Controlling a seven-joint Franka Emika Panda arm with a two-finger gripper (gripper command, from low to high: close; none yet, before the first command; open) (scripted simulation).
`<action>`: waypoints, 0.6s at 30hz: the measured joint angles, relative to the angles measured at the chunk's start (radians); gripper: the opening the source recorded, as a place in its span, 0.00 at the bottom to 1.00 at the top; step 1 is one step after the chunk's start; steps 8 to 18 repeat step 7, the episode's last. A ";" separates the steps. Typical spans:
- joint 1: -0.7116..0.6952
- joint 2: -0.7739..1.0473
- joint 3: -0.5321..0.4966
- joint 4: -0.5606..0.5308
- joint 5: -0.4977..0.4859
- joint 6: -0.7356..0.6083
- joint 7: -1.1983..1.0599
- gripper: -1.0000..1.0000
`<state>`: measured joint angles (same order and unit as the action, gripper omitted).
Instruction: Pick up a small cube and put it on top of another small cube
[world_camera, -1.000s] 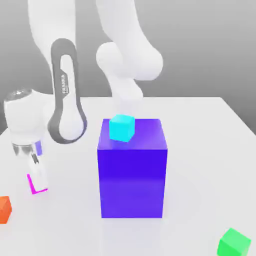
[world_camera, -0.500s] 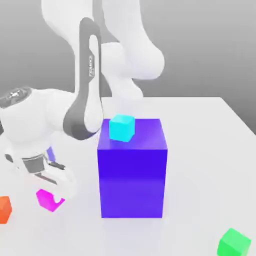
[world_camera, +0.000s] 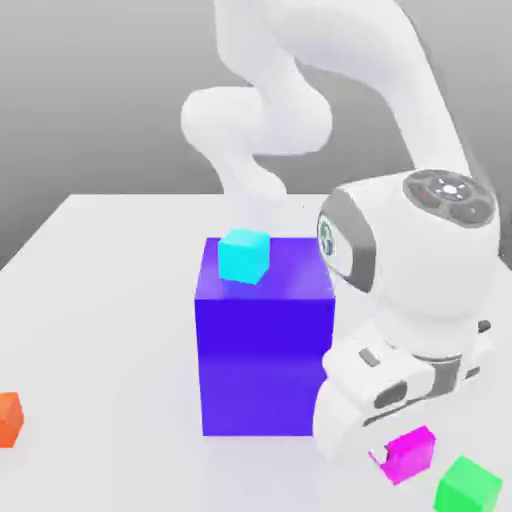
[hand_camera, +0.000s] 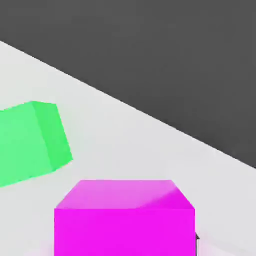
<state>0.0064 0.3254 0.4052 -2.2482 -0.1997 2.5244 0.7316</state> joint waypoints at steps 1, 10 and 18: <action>0.024 0.025 -0.008 0.009 -0.027 0.022 0.018 0.00; 0.078 0.114 -0.055 0.022 -0.095 0.098 0.064 1.00; 0.078 0.114 -0.055 0.022 -0.095 0.098 0.064 1.00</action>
